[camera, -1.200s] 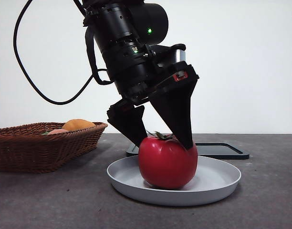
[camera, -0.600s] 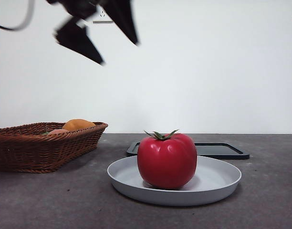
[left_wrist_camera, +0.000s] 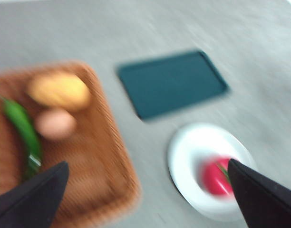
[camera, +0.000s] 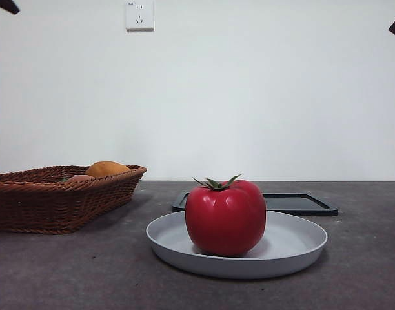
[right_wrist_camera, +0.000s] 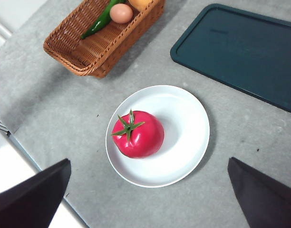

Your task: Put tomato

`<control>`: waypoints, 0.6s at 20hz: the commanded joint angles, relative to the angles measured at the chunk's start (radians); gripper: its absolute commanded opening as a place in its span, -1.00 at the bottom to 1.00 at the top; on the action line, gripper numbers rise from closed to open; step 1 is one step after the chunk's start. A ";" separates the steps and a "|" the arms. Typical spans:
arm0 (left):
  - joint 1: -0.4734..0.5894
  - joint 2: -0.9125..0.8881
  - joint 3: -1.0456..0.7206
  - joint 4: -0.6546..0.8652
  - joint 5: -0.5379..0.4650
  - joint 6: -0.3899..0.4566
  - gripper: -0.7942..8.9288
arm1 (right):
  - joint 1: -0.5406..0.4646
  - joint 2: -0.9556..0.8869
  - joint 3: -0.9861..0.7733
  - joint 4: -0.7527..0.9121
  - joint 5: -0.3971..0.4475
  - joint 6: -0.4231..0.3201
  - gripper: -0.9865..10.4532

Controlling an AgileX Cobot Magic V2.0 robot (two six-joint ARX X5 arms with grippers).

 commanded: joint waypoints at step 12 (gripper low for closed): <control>-0.023 -0.153 -0.131 -0.162 0.166 0.086 0.32 | 0.166 0.130 0.020 0.072 0.006 0.017 0.14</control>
